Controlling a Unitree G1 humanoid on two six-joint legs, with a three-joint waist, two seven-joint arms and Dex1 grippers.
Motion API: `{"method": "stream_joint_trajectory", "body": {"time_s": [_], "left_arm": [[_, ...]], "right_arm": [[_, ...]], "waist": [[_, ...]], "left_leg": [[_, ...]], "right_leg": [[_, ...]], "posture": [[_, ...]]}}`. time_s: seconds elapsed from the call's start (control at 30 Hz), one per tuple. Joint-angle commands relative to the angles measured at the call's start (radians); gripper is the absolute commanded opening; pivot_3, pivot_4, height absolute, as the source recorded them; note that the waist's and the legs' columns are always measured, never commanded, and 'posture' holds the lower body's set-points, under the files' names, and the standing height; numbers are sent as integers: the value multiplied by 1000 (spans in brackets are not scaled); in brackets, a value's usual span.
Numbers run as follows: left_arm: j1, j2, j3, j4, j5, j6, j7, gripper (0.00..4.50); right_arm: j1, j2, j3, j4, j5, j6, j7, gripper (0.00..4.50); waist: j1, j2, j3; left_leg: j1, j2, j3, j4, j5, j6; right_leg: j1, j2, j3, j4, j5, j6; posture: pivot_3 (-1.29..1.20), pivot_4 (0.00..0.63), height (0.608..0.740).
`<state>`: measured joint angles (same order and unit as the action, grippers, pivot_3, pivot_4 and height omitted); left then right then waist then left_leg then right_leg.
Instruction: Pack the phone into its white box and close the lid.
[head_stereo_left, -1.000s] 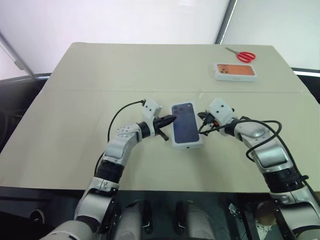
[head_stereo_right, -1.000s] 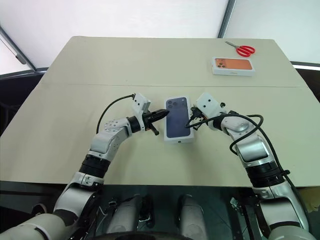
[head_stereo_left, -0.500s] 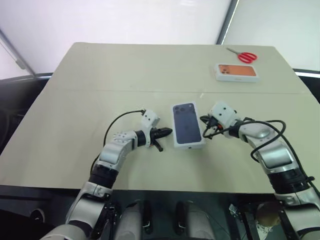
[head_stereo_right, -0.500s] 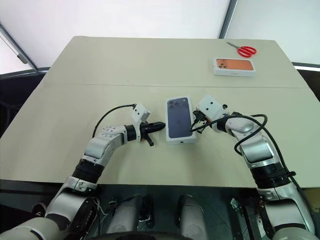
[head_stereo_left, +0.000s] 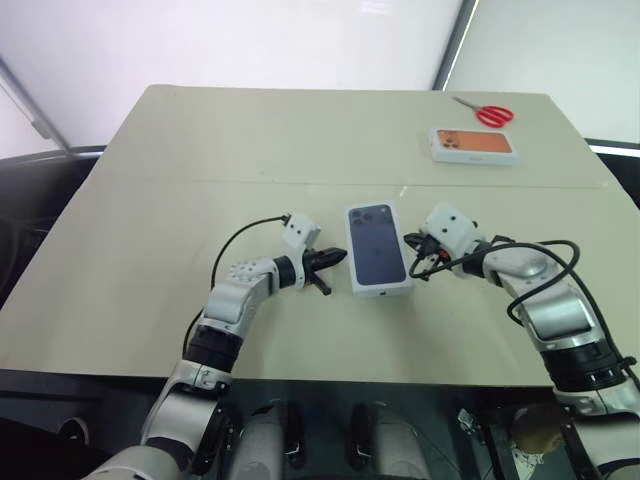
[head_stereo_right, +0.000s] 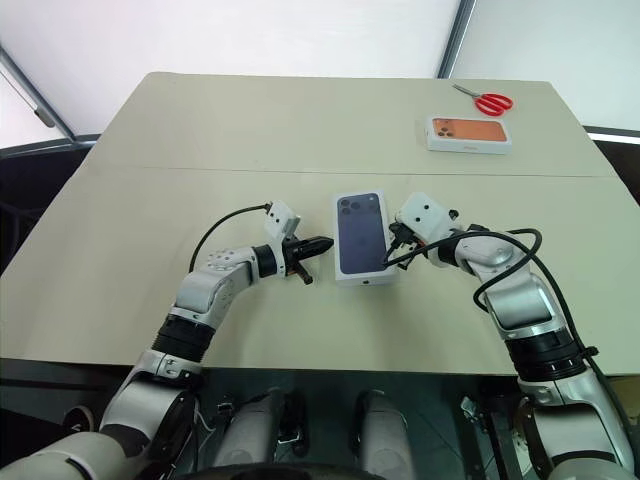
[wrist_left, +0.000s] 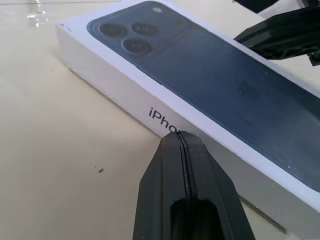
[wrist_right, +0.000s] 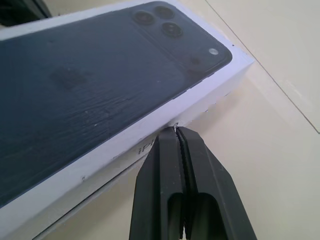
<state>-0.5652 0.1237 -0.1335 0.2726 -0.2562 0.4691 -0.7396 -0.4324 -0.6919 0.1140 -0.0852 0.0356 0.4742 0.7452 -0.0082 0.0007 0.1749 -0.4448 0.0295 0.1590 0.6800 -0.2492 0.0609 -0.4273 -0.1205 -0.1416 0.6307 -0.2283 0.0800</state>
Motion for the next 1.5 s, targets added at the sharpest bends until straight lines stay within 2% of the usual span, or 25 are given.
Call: {"method": "stream_joint_trajectory", "body": {"time_s": [0.03, 0.17, 0.37, 0.7, 0.83, 1.0, 1.13, 1.37, 1.5], "left_arm": [[-39, -29, 0, -45, -27, -3, -3, 0], [-35, -23, -21, -13, 5, -27, -7, 0], [-52, -46, 14, -14, -31, -7, 3, 0], [-48, -52, 4, -28, -25, -18, -4, 0], [-44, -27, -11, -10, 14, -40, 4, 0], [-70, -23, 68, -18, -53, 18, 29, 0], [-168, -62, 121, -10, -91, 22, 79, 0], [-265, -132, 73, 199, -6, -98, 110, 0], [-253, -126, -18, 278, 81, -105, 99, 0]], "right_arm": [[-13, 5, 9, -24, 2, -24, 18, 59], [-9, 6, 10, -19, -9, -22, 16, 59], [3, -2, 6, -10, -26, -14, 16, 59], [-2, 4, 28, 12, -67, -39, 15, 59], [3, 14, 32, -7, -61, -44, 25, 59], [-35, 21, -26, 37, -49, -35, -14, 59], [-100, 70, -84, 86, -15, -46, -70, 59], [-163, 147, -55, 141, -3, -56, -83, 59], [-113, 132, 17, 140, -39, -46, -46, 59]], "waist": [[0, 0, 0], [1, 0, 0], [2, 0, 0], [2, 0, 0], [0, 0, 0], [-3, 0, 0], [0, 0, 0], [-1, 0, 0], [-4, 0, 0]], "left_leg": [[0, 0, 0, 0, 0, 0], [0, 0, 0, 0, 0, 0], [0, 0, 0, 0, 0, 0], [0, 0, 0, 1, 0, 0], [0, 0, 0, 1, 0, 0], [0, 0, 0, 1, 0, 0], [-1, 1, 0, 1, 0, 0], [0, 0, 1, 1, 0, 1], [0, 0, 2, 1, 0, 1]], "right_leg": [[0, 0, 0, 0, 0, 0], [0, 0, 0, 0, 0, 0], [0, 0, 0, 0, 0, 0], [0, 0, 0, 0, 0, 0], [0, 0, -1, 0, 0, 0], [0, 0, -1, 0, 0, 0], [0, 1, -1, 1, 0, 0], [1, 2, -1, 0, 0, 1], [0, 2, -1, 1, 0, 1]], "posture": [[0, 150, 738], [0, 150, 738], [0, 150, 738], [0, 150, 738], [0, 150, 738], [0, 150, 738], [0, 150, 738], [0, 150, 738], [0, 150, 738]]}}
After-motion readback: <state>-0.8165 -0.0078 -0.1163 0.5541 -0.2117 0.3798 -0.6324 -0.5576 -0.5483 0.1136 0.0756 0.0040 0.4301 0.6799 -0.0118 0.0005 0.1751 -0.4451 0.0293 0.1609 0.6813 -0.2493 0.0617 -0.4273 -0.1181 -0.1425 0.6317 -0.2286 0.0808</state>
